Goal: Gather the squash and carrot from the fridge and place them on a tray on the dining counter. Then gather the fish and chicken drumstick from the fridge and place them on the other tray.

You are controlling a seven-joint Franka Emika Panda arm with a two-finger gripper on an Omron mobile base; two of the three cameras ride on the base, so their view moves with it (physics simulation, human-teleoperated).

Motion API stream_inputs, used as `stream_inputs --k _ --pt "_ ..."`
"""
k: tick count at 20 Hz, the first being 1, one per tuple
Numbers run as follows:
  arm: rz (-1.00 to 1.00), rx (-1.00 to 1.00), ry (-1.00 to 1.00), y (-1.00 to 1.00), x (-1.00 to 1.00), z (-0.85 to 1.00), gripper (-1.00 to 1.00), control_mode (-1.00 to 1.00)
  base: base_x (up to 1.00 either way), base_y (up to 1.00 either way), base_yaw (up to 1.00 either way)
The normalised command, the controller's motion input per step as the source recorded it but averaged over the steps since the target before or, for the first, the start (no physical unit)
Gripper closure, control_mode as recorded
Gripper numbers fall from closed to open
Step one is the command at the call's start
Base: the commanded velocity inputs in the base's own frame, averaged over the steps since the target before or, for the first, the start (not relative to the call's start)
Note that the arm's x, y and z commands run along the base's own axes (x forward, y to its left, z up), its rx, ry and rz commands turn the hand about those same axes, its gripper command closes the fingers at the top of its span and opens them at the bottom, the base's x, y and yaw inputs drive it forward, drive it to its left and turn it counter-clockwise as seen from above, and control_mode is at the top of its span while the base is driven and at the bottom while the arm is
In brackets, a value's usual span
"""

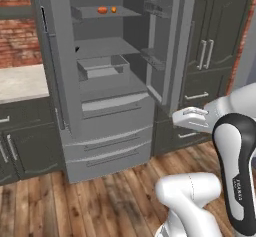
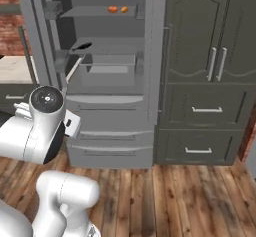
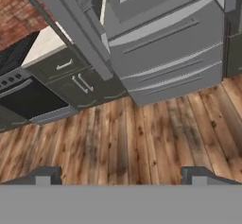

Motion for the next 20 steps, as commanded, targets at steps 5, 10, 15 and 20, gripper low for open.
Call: stream_inputs --k 5,10,15,20 --pt "0.0 0.0 0.0 0.0 0.0 0.0 -1.0 1.0 0.85 0.0 0.0" --pt "0.0 0.0 0.0 0.0 0.0 0.0 -1.0 1.0 0.64 0.0 0.0" --pt "0.0 0.0 0.0 0.0 0.0 0.0 -1.0 1.0 0.52 0.0 0.04" --pt "0.0 0.0 0.0 0.0 0.0 0.0 -1.0 1.0 0.38 0.0 0.08"
